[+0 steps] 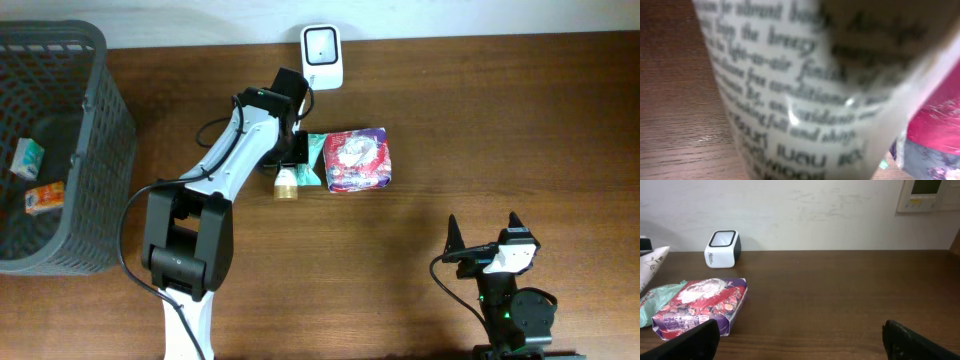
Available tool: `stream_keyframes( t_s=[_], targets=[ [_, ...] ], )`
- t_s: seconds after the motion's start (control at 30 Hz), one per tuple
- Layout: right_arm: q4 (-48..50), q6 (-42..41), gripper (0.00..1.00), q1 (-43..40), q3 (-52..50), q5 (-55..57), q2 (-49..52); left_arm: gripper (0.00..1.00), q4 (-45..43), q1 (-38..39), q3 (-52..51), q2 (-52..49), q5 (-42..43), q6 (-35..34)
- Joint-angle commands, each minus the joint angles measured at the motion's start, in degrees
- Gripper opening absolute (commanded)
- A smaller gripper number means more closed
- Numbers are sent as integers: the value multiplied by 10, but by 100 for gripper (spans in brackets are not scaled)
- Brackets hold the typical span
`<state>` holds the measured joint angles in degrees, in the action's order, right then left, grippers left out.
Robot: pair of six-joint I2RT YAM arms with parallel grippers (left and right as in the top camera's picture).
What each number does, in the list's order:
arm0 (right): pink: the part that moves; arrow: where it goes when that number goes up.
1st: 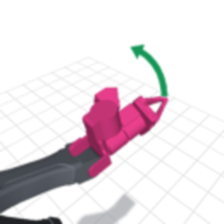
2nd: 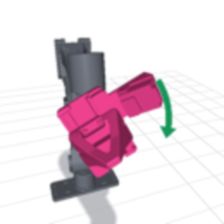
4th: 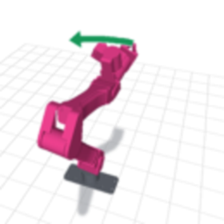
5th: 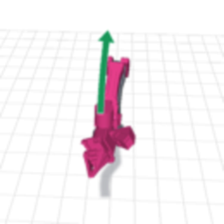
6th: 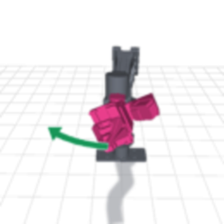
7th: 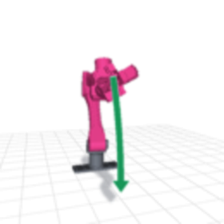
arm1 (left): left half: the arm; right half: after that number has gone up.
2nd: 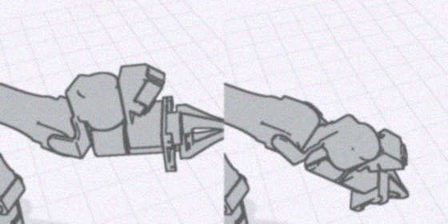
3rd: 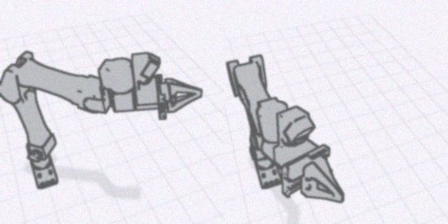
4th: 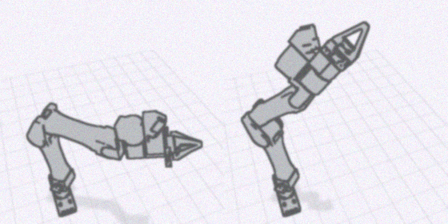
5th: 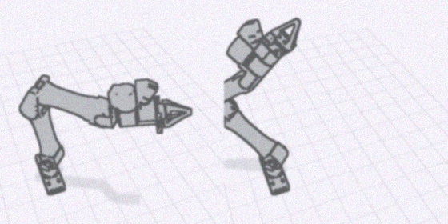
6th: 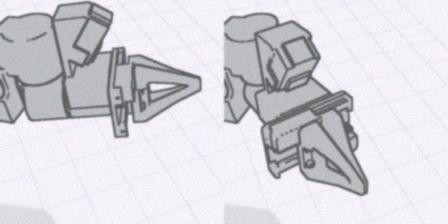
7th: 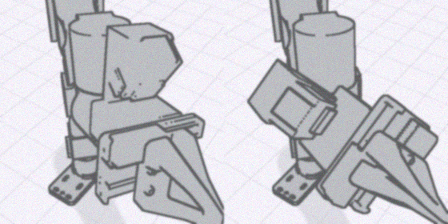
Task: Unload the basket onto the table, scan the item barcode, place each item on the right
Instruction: 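Pick the white cream tube from basket, place left of green pack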
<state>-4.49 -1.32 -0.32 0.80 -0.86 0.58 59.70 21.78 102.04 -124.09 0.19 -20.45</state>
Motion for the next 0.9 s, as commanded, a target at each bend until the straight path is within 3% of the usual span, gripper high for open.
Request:
stream_keyframes(
  t_s=[0.0, 0.1, 0.13, 0.23, 0.3, 0.37, 0.5, 0.57, 0.63, 0.73, 0.8, 0.87],
  targets=[
    [-1, 0, 99, 3, -5, 5, -4, 0, 12, -9, 7, 23, -62, -5],
    [-1, 0, 98, 3, -5, 5, -4, 0, 65, -32, 21, 23, -78, 8],
    [-1, 0, 98, 3, -5, 5, -4, 8, 64, -38, 20, 23, -95, 8],
    [-1, 0, 99, 3, -5, 5, -4, 6, 63, -34, 18, 22, -77, 8],
    [-1, 0, 99, 3, -5, 5, -4, 31, 49, -29, 10, 22, -77, 7],
    [-1, 0, 99, 3, -5, 5, -4, 44, 49, -25, 4, 22, -75, 7],
    [-1, 0, 99, 3, -5, 5, -4, 50, 77, -28, 48, 25, -83, 8],
    [-1, 0, 99, 3, -5, 5, -4, 97, 160, -38, 183, 30, -146, 8],
    [-1, 0, 99, 3, -5, 5, -4, 99, 237, -61, 351, 30, -227, 8],
    [-1, 0, 99, 3, -5, 5, -4, 99, 259, -131, 577, 32, -303, 8],
    [-1, 0, 99, 3, -5, 5, -4, 99, 226, -206, 645, 32, -317, 8],
    [-1, 0, 99, 3, -5, 5, -4, 99, 209, -296, 645, 30, -313, 5]
  ],
)
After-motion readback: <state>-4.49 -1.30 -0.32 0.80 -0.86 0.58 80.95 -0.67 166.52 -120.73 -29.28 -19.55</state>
